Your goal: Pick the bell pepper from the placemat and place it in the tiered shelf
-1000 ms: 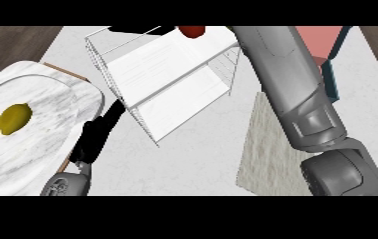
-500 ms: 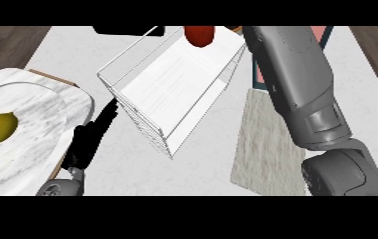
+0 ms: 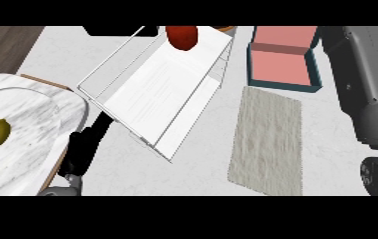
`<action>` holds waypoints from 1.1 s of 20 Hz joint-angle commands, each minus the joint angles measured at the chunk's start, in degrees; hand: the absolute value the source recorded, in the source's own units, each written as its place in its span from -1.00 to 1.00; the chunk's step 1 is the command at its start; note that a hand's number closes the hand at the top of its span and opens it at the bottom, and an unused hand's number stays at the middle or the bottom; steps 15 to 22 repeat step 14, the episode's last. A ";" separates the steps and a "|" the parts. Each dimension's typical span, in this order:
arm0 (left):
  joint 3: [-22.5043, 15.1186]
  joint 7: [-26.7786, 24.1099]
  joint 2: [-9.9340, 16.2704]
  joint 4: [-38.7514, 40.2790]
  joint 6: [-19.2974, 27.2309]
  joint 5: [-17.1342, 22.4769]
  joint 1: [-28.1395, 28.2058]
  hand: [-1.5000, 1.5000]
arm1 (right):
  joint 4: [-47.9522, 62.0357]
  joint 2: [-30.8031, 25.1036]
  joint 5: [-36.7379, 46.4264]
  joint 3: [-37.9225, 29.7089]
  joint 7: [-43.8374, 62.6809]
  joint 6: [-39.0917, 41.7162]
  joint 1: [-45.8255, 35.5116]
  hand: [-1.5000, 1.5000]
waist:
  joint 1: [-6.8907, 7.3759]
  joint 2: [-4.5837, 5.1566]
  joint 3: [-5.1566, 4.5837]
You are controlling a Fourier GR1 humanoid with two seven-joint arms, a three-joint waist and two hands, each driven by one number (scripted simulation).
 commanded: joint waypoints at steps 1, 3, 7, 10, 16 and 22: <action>-1.29 -0.28 -1.50 -0.33 1.83 -1.94 1.27 0.00 | -0.75 -5.49 -2.81 -1.37 -3.15 7.81 4.83 -1.00 | -0.28 -0.01 0.04; 0.11 -0.13 0.77 -0.64 -0.55 -0.51 0.96 0.00 | 0.96 -10.75 -3.00 -2.16 -6.16 12.33 5.90 -1.00 | 0.11 0.20 0.06; 0.25 0.44 -0.24 -0.01 -0.61 -0.20 -1.07 0.00 | 5.68 -13.52 -3.63 -1.86 -9.11 17.68 4.92 -1.00 | 0.66 0.42 0.05; 0.66 1.76 -0.28 0.40 -1.29 0.29 -2.44 0.00 | 5.14 -14.25 -3.67 -1.13 -12.35 19.66 6.82 -1.00 | 0.35 0.27 0.04; 0.31 -2.44 -1.09 3.35 0.10 -1.72 -2.36 0.00 | 11.44 -16.61 -1.92 -0.50 -12.99 19.93 4.74 -1.00 | 0.96 0.58 0.04; 0.31 -2.44 -1.09 3.35 0.10 -1.72 -2.36 0.00 | 11.44 -16.61 -1.92 -0.50 -12.99 19.93 4.74 -1.00 | 0.96 0.58 0.04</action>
